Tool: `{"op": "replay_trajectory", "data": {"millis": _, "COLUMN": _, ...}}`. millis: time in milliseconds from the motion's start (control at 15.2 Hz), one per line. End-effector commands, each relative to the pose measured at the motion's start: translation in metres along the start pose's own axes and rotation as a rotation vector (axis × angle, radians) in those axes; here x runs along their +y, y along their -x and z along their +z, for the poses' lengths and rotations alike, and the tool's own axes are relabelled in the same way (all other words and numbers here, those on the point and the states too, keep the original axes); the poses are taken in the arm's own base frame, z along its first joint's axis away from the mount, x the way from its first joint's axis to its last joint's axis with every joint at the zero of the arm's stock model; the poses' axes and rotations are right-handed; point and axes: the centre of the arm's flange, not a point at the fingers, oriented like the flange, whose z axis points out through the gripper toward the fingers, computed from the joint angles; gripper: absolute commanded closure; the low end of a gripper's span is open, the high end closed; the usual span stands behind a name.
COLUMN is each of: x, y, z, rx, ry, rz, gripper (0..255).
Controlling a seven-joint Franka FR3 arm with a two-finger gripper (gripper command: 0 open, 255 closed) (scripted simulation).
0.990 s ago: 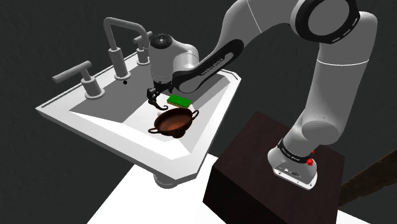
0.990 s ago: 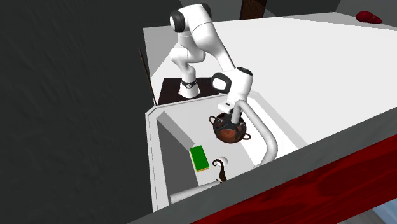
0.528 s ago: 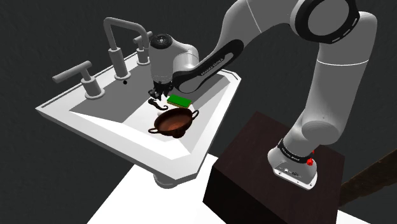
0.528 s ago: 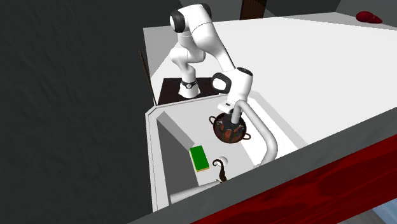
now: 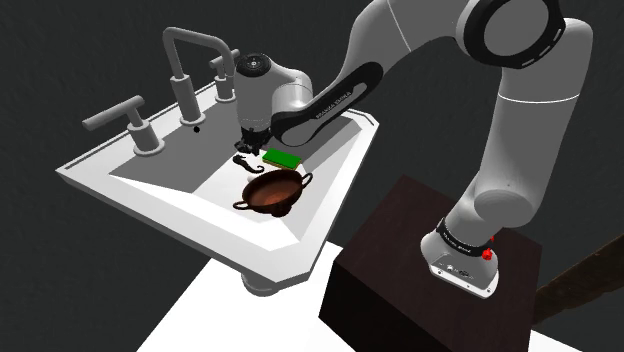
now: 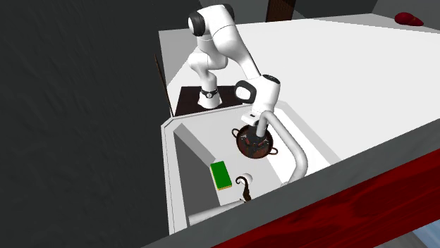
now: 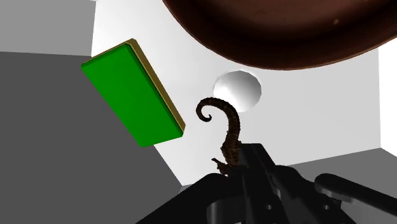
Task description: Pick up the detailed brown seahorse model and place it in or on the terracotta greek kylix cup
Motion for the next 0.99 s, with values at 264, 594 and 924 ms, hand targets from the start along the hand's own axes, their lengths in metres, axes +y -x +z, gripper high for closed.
{"op": "replay_trajectory", "data": {"millis": 264, "x": 0.002, "y": -0.025, "z": 0.048, "rx": -0.021, "ry": -0.029, "rz": 0.017, "gripper": 0}}
{"op": "replay_trajectory", "data": {"millis": 594, "x": 0.003, "y": -0.056, "z": 0.109, "rx": -0.047, "ry": -0.066, "rz": 0.039, "gripper": 0}}
{"op": "replay_trajectory", "data": {"millis": 924, "x": 0.002, "y": -0.064, "z": 0.143, "rx": -0.054, "ry": -0.077, "rz": 0.045, "gripper": 0}}
